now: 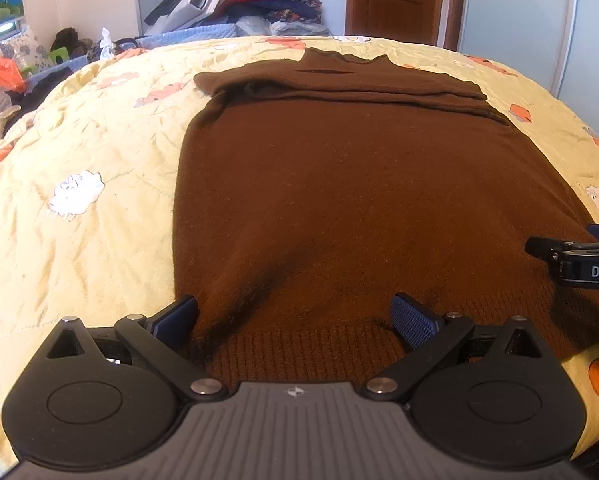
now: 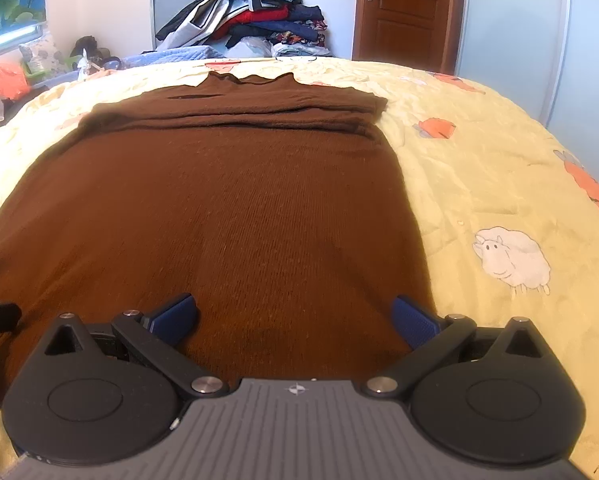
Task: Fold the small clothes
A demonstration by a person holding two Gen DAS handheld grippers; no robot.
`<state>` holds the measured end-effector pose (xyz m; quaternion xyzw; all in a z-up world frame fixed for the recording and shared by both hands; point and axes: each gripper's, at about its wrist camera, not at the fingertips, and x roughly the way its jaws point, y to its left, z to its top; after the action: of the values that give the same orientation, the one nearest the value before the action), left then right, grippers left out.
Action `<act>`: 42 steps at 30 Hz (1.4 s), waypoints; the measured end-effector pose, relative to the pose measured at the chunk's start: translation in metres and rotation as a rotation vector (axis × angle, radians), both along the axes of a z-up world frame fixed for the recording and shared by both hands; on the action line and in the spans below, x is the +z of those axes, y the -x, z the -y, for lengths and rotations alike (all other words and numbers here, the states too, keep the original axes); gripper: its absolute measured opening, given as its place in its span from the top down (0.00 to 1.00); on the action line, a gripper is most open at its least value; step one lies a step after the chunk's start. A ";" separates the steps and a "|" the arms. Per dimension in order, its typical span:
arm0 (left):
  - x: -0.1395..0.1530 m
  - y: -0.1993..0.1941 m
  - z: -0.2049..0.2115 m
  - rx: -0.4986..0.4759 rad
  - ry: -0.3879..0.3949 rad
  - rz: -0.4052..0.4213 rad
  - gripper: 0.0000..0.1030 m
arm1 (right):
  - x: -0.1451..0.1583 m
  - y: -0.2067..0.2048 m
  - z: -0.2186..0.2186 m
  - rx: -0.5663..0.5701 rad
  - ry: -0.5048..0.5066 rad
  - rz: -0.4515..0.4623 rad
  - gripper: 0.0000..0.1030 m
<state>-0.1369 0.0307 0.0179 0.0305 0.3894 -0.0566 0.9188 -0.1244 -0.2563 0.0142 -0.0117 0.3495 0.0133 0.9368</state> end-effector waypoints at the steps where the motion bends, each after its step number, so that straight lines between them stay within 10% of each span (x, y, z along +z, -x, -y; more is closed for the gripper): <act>1: 0.000 0.001 -0.001 -0.007 -0.010 -0.003 0.00 | 0.001 0.001 0.000 0.005 0.001 -0.006 0.00; 7: 0.017 0.021 -0.026 0.010 -0.046 0.057 0.00 | 0.015 0.021 0.019 0.120 -0.017 -0.082 0.00; 13: 0.008 0.000 -0.065 0.078 0.126 -0.094 0.00 | 0.030 0.028 0.074 0.000 -0.150 -0.110 0.00; 18: 0.010 0.000 -0.064 0.046 0.232 -0.105 0.04 | 0.021 0.025 0.071 0.064 -0.107 -0.153 0.21; 20: 0.012 0.001 -0.060 0.026 0.238 -0.101 0.14 | 0.021 0.027 0.066 0.109 -0.093 -0.145 0.34; 23: 0.016 -0.001 -0.055 0.025 0.165 -0.087 0.84 | 0.023 0.024 0.071 0.142 -0.139 -0.153 0.87; 25: 0.018 -0.005 -0.069 0.054 0.191 -0.099 0.90 | 0.026 0.022 0.081 0.142 -0.185 -0.158 0.88; 33: 0.020 0.002 -0.105 0.058 0.201 -0.125 0.88 | 0.025 0.030 0.105 0.104 -0.156 -0.167 0.84; 35: 0.030 0.003 -0.111 0.080 0.224 -0.121 0.77 | 0.028 0.034 0.101 0.118 -0.147 -0.175 0.67; 36: 0.036 0.003 -0.116 0.101 0.255 -0.098 0.63 | 0.034 0.035 0.101 0.109 -0.147 -0.160 0.50; 39: 0.055 -0.006 -0.111 0.109 0.315 0.052 0.10 | 0.055 0.026 0.109 0.060 -0.221 -0.057 0.41; 42: 0.055 -0.042 -0.070 0.034 0.249 0.137 0.08 | 0.069 -0.008 0.094 0.085 -0.241 0.025 0.41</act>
<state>-0.0954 0.1005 0.0730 -0.0863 0.3162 -0.0867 0.9408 -0.1166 -0.3498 0.0835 0.0860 0.3330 0.0950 0.9342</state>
